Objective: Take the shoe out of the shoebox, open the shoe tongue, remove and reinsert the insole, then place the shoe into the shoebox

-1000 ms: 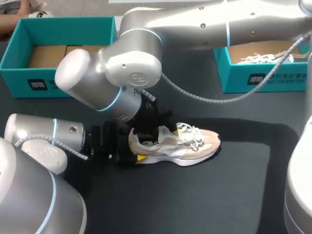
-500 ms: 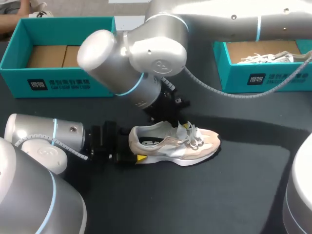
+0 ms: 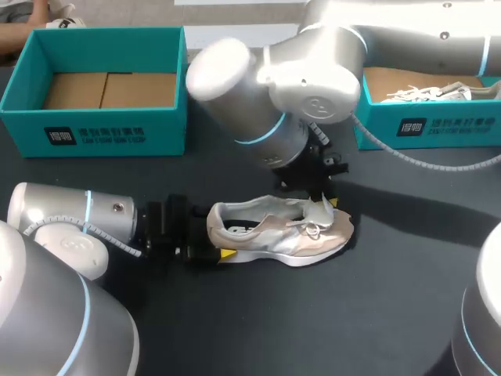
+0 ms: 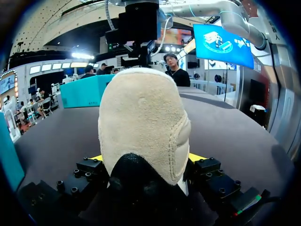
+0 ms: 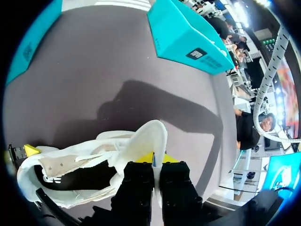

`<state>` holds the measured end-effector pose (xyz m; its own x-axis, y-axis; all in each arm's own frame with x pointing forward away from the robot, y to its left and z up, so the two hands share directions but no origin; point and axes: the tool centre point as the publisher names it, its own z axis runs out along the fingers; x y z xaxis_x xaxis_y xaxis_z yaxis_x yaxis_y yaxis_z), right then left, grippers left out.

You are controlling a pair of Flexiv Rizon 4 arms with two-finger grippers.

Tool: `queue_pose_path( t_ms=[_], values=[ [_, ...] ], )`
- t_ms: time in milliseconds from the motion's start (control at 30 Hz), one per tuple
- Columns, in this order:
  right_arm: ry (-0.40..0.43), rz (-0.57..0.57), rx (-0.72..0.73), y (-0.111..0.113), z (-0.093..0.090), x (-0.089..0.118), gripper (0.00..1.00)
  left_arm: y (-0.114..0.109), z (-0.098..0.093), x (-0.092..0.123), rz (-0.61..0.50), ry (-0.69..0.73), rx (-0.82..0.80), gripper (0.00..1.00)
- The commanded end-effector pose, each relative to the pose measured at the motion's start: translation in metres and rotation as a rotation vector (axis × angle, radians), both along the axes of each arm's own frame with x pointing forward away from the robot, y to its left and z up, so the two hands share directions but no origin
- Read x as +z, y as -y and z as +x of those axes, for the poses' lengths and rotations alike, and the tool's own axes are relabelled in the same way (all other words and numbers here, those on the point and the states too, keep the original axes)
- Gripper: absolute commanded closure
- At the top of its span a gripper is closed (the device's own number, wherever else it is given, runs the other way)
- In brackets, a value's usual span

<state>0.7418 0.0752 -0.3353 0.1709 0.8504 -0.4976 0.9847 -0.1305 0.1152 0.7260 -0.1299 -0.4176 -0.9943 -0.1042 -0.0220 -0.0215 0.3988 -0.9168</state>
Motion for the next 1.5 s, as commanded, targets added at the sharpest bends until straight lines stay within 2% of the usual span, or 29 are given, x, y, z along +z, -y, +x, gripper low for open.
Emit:
queue_pose_path(
  t_ms=[33,133,167,200,233,267,300,467,600,733,1033,1167,1200,1233,1300,1367,1400,1433,1467,1500],
  values=[
    [0.048,0.054,-0.096,0.016,-0.002,-0.02,1.0,0.001,-0.002,-0.004,0.001,0.001,0.002,1.0],
    [0.025,0.055,-0.097,0.02,-0.003,-0.032,1.0,0.001,-0.002,-0.004,0.001,0.001,0.002,1.0],
    [0.015,0.062,-0.095,0.021,-0.004,-0.036,0.9,0.001,-0.002,-0.004,0.001,0.001,0.002,1.0],
    [0.007,0.062,-0.095,0.021,-0.005,-0.037,0.65,0.001,-0.002,-0.004,0.001,0.001,0.002,1.0],
    [-0.001,0.059,-0.102,0.021,-0.005,-0.039,0.49,0.001,-0.002,-0.004,0.001,0.001,0.002,1.0],
    [-0.007,0.057,-0.108,0.021,-0.006,-0.039,0.1,0.001,-0.002,-0.004,0.001,0.001,0.002,1.0],
    [-0.007,0.055,-0.118,0.022,-0.007,-0.041,0.0,0.001,-0.002,-0.004,0.001,0.001,0.002,1.0],
    [-0.009,0.032,-0.176,0.025,-0.011,-0.032,0.0,0.001,-0.002,-0.004,0.001,0.001,0.002,1.0],
    [0.049,0.043,-0.183,0.022,-0.008,-0.011,0.0,0.001,-0.002,-0.004,0.001,0.001,0.002,1.0],
    [0.141,0.075,-0.145,0.012,0.002,0.015,0.0,0.001,-0.002,-0.004,0.001,0.001,0.002,1.0],
    [0.303,0.119,0.054,-0.025,0.034,0.074,0.0,0.001,-0.002,-0.004,0.001,0.001,0.002,1.0],
    [0.324,0.216,0.306,-0.055,0.044,0.091,0.0,0.001,-0.002,-0.004,0.001,0.001,0.002,1.0],
    [0.309,0.26,0.406,-0.063,0.044,0.094,0.36,0.001,-0.002,-0.004,0.001,0.001,0.002,1.0],
    [0.304,0.273,0.481,-0.074,0.043,0.099,0.6,0.001,-0.002,-0.004,0.001,0.001,0.002,1.0],
    [0.248,0.347,0.693,-0.096,0.04,0.108,1.0,0.001,-0.002,-0.004,0.001,0.001,0.002,1.0],
    [0.179,0.387,0.864,-0.112,0.035,0.112,1.0,0.001,-0.002,-0.004,0.001,0.001,0.002,1.0],
    [0.112,0.39,0.956,-0.123,0.032,0.112,1.0,0.001,-0.002,-0.004,0.001,0.001,0.002,1.0],
    [0.077,0.402,1.003,-0.129,0.03,0.112,1.0,0.001,-0.002,-0.004,0.001,0.001,0.002,1.0],
    [0.023,0.403,1.066,-0.136,0.028,0.112,1.0,0.001,-0.002,-0.004,0.001,0.001,0.002,1.0],
    [-0.068,0.4,1.14,-0.145,0.024,0.109,1.0,0.001,-0.002,-0.004,0.001,0.001,0.002,1.0]
  ],
)
